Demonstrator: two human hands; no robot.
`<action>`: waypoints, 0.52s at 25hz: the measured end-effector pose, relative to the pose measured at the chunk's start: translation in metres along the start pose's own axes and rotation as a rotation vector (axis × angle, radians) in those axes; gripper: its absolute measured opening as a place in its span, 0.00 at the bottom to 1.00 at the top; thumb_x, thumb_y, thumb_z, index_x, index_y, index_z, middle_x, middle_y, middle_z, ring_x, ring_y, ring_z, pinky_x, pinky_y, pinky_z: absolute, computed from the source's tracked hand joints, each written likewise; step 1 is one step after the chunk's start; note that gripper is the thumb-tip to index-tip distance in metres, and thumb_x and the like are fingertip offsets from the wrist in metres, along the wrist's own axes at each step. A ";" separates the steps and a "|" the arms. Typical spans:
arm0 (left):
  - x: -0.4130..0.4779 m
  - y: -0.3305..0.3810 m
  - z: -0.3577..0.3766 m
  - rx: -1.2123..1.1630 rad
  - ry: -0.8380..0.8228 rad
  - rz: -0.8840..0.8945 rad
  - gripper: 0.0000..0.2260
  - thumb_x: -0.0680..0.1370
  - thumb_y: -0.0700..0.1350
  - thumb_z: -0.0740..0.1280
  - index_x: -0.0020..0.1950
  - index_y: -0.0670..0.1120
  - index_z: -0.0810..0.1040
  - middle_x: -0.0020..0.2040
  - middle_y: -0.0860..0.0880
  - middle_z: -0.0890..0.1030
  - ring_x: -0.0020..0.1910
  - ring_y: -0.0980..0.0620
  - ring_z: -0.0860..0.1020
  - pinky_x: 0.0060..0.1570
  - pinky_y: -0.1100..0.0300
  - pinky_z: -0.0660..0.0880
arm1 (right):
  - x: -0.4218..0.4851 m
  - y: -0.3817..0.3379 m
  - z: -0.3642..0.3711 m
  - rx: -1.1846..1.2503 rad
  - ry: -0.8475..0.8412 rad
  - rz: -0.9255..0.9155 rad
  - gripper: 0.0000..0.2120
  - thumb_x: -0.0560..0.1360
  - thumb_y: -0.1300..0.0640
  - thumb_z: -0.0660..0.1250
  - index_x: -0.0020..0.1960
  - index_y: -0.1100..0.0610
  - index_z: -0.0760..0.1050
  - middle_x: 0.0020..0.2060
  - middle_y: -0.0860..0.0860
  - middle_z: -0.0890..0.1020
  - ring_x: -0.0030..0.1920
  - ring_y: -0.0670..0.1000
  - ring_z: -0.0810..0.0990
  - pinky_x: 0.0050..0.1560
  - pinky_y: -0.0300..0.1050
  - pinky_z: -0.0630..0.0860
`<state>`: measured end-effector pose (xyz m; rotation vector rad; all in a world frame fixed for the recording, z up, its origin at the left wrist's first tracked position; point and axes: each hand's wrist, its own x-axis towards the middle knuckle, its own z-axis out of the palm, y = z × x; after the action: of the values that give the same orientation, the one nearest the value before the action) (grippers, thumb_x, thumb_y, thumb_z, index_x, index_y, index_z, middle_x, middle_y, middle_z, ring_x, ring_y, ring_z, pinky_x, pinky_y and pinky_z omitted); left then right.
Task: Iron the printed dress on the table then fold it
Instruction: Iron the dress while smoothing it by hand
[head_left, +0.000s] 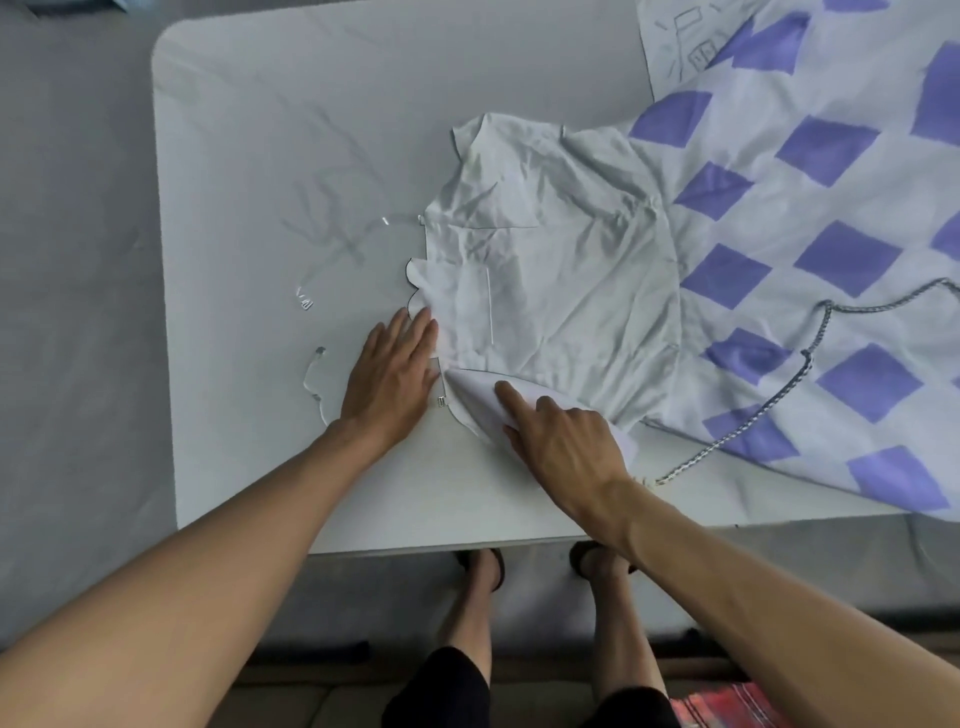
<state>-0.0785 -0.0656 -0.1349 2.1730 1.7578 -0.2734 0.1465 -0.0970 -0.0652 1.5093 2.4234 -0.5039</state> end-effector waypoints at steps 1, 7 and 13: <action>0.000 0.001 -0.001 0.012 -0.001 -0.003 0.23 0.81 0.45 0.61 0.74 0.39 0.65 0.76 0.44 0.63 0.75 0.41 0.61 0.72 0.45 0.59 | 0.000 0.002 -0.001 0.009 -0.012 0.001 0.22 0.81 0.48 0.56 0.73 0.50 0.60 0.39 0.53 0.78 0.33 0.59 0.79 0.30 0.46 0.63; 0.002 0.011 -0.011 0.041 -0.063 -0.038 0.25 0.82 0.47 0.56 0.77 0.40 0.57 0.79 0.46 0.55 0.78 0.46 0.52 0.76 0.50 0.49 | -0.001 0.042 -0.019 0.008 -0.008 0.089 0.23 0.82 0.46 0.50 0.75 0.48 0.52 0.48 0.53 0.79 0.43 0.59 0.81 0.36 0.47 0.65; -0.004 0.018 -0.014 -0.075 -0.098 -0.040 0.34 0.79 0.46 0.64 0.79 0.40 0.50 0.80 0.44 0.50 0.79 0.47 0.47 0.76 0.52 0.46 | 0.001 0.033 -0.022 0.007 -0.033 -0.082 0.22 0.82 0.45 0.52 0.74 0.48 0.56 0.46 0.53 0.79 0.42 0.60 0.81 0.35 0.48 0.66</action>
<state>-0.0625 -0.0678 -0.1183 2.0391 1.7310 -0.3136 0.1755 -0.0738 -0.0504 1.3971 2.4689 -0.5496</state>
